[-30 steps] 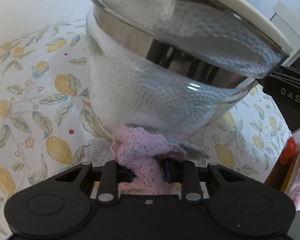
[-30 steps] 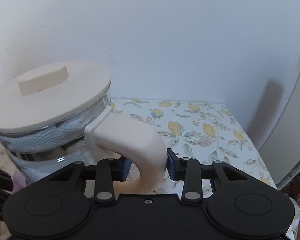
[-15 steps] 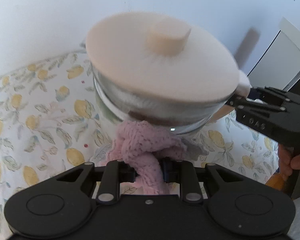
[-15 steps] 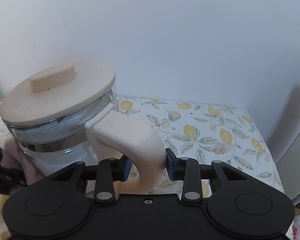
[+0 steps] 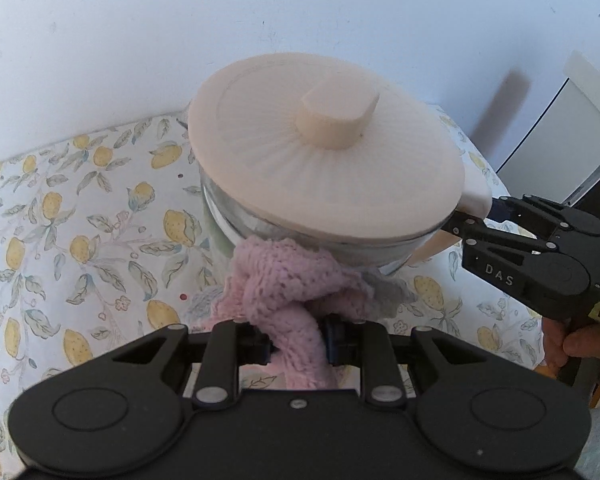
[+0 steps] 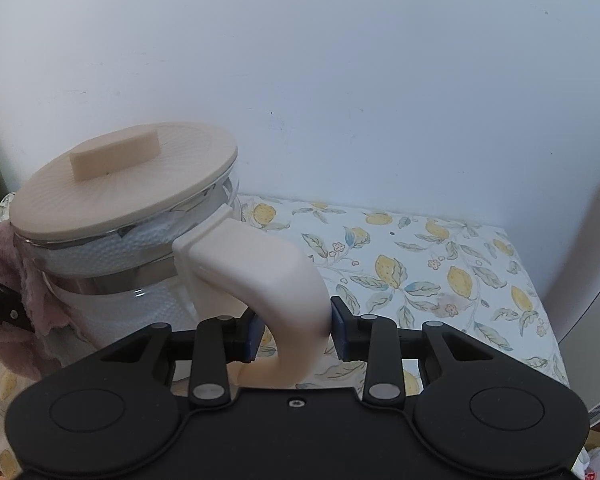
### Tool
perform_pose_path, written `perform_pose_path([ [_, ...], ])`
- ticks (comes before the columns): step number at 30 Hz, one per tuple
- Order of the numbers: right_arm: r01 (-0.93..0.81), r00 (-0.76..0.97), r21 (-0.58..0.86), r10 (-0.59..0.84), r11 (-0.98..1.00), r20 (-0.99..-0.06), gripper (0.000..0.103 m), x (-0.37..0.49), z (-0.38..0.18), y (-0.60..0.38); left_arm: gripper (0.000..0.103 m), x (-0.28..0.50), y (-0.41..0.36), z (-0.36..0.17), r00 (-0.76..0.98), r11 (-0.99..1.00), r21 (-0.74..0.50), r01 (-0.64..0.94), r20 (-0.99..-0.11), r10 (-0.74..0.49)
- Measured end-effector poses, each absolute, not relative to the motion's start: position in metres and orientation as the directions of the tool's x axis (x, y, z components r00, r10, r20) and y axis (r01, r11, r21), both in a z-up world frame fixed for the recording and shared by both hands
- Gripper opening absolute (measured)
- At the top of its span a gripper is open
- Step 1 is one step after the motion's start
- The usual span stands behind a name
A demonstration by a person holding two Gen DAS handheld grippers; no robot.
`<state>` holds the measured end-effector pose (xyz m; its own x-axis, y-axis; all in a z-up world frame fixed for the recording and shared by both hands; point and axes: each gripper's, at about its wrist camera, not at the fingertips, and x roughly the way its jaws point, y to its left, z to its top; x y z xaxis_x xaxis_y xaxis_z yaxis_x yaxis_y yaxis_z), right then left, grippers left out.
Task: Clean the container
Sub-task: 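Turn the jug back upright with the right gripper while the left gripper keeps wiping, then rub the pink cloth on the jug's glass side while the right gripper holds the handle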
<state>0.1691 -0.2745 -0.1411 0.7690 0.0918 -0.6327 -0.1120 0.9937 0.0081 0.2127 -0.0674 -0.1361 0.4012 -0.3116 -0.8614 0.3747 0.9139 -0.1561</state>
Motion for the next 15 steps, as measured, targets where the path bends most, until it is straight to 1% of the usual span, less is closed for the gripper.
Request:
perform_pose_path([
  [7, -0.118, 0.762, -0.024, 0.075, 0.993, -0.643, 0.038, 0.173, -0.142, -0.271, 0.022, 0.218, -0.063, -0.157, 0.383, 0.905, -0.192, 0.38, -0.858, -0.343],
  [12, -0.116, 0.752, -0.04, 0.062, 0.992, -0.656, 0.037, 0.177, -0.14, -0.268, 0.022, 0.228, -0.055, -0.185, 0.344, 0.889, -0.247, 0.385, -0.856, -0.386],
  [15, -0.117, 0.743, -0.055, 0.051, 0.992, -0.667, 0.037, 0.18, -0.14, -0.266, 0.022, 0.235, -0.053, -0.202, 0.323, 0.887, -0.254, 0.387, -0.863, -0.388],
])
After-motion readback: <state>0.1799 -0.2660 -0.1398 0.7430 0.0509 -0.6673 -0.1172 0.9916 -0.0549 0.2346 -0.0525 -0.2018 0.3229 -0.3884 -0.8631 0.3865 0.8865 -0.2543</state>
